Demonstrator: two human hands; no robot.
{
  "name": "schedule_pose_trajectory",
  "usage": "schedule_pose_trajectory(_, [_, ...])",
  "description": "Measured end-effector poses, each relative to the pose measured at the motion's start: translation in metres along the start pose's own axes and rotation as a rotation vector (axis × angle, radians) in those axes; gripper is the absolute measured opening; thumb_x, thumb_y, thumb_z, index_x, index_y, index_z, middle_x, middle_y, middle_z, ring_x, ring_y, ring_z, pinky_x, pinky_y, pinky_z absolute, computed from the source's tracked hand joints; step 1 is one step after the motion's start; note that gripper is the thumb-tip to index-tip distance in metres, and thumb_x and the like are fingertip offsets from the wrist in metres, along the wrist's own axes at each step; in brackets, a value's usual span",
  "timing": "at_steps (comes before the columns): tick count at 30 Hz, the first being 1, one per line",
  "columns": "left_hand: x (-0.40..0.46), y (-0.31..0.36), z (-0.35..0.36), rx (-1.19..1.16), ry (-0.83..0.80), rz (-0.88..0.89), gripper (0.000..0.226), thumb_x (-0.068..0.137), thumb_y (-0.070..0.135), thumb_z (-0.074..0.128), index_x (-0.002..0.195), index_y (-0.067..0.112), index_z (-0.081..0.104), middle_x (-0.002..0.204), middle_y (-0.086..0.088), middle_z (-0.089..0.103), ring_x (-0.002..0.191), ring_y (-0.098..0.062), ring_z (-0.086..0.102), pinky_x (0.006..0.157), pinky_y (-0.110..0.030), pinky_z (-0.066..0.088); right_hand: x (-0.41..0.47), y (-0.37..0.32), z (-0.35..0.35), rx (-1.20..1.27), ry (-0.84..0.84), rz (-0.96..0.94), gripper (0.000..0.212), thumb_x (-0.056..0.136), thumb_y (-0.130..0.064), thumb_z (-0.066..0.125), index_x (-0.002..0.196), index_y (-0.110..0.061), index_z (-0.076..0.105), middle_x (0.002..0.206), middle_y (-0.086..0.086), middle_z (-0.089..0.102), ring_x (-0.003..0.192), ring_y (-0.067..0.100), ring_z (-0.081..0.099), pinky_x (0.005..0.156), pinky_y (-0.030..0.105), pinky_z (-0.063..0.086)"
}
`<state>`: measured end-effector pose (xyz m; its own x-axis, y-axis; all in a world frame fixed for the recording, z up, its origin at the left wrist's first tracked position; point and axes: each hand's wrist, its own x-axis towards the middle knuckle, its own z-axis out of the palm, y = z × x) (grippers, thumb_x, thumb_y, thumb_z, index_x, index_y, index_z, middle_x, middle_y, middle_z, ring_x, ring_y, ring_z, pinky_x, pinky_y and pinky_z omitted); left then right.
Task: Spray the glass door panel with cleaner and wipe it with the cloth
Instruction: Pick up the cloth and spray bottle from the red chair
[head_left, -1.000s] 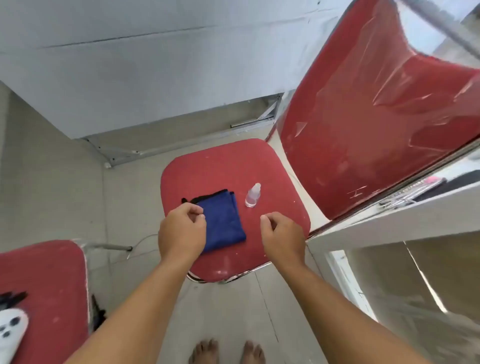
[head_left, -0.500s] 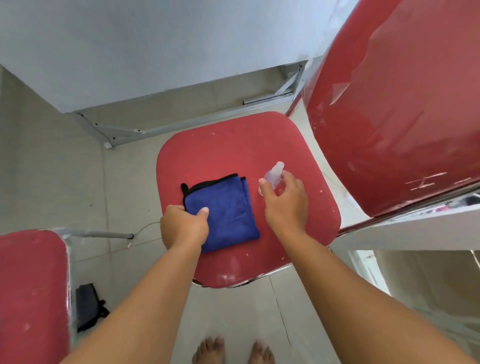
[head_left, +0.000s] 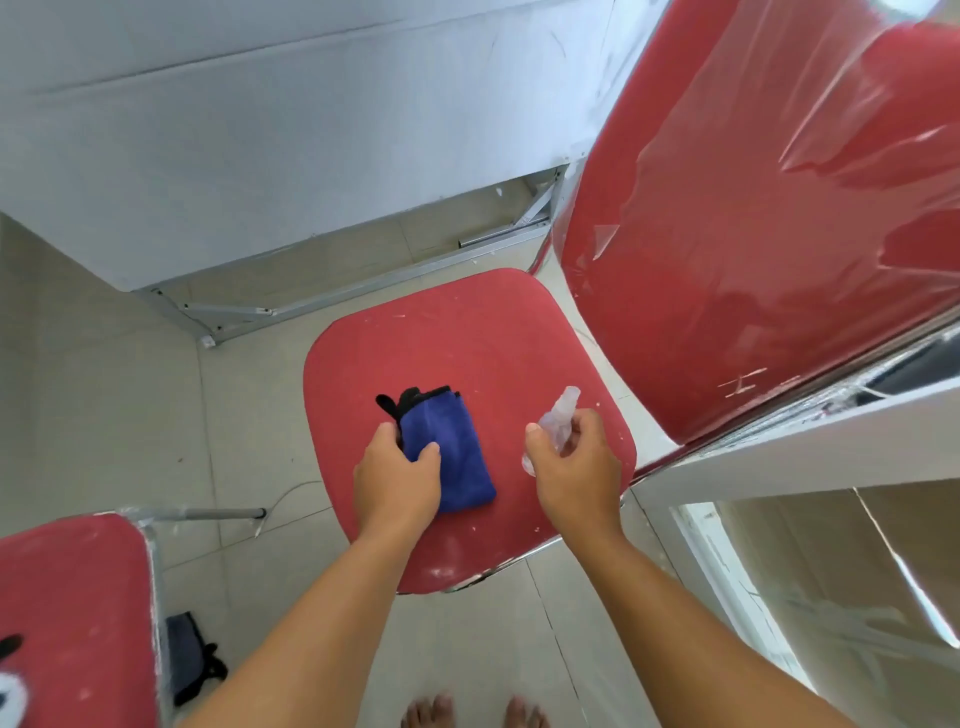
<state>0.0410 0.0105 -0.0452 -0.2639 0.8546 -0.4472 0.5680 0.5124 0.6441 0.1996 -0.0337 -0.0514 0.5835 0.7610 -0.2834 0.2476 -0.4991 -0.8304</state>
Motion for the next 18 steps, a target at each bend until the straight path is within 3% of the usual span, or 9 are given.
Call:
schedule_pose_trajectory(4, [-0.027, 0.03, -0.022, -0.063, -0.13, 0.12, 0.012, 0.09, 0.02, 0.064, 0.086, 0.021, 0.054, 0.082, 0.0, 0.062, 0.075, -0.02, 0.06, 0.061, -0.036, 0.046, -0.025, -0.019, -0.027, 0.067, 0.0, 0.033, 0.016, 0.091, -0.024, 0.067, 0.097, -0.02, 0.053, 0.08, -0.008, 0.059, 0.066, 0.01, 0.055, 0.063, 0.031, 0.046])
schedule_pose_trajectory(8, [-0.067, 0.066, -0.056, -0.137, -0.234, 0.208, 0.012, 0.091, 0.015, 0.065, 0.088, 0.022, 0.055, 0.085, 0.0, 0.064, 0.076, -0.017, 0.062, 0.059, -0.029, 0.046, -0.057, -0.043, -0.065, 0.142, -0.014, 0.071, 0.016, 0.093, -0.017, 0.064, 0.098, -0.024, 0.05, 0.084, -0.002, 0.059, 0.06, 0.002, 0.052, 0.054, 0.017, 0.044])
schedule_pose_trajectory(11, [-0.105, 0.095, -0.087, -0.193, -0.335, 0.275, 0.015, 0.09, 0.015, 0.068, 0.096, 0.026, 0.059, 0.091, 0.005, 0.069, 0.082, -0.012, 0.066, 0.062, -0.023, 0.046, -0.084, -0.068, -0.103, 0.197, 0.008, 0.083, 0.019, 0.092, -0.027, 0.07, 0.105, -0.019, 0.06, 0.088, -0.005, 0.066, 0.076, 0.008, 0.062, 0.069, 0.02, 0.049])
schedule_pose_trajectory(14, [-0.142, 0.126, -0.12, -0.193, -0.463, 0.357, 0.017, 0.09, 0.017, 0.069, 0.101, 0.025, 0.06, 0.092, 0.006, 0.072, 0.084, -0.012, 0.069, 0.068, -0.026, 0.052, -0.113, -0.096, -0.15, 0.244, 0.038, 0.093, 0.015, 0.091, -0.028, 0.074, 0.087, -0.017, 0.064, 0.074, -0.004, 0.065, 0.07, 0.013, 0.061, 0.064, 0.017, 0.049])
schedule_pose_trajectory(18, [-0.193, 0.168, -0.157, -0.194, -0.661, 0.469, 0.02, 0.091, 0.013, 0.068, 0.108, 0.021, 0.061, 0.097, 0.005, 0.074, 0.09, -0.013, 0.071, 0.079, -0.032, 0.057, -0.156, -0.131, -0.216, 0.472, -0.112, 0.249, 0.028, 0.086, -0.042, 0.076, 0.089, -0.016, 0.066, 0.08, -0.003, 0.071, 0.078, 0.019, 0.069, 0.078, 0.043, 0.061])
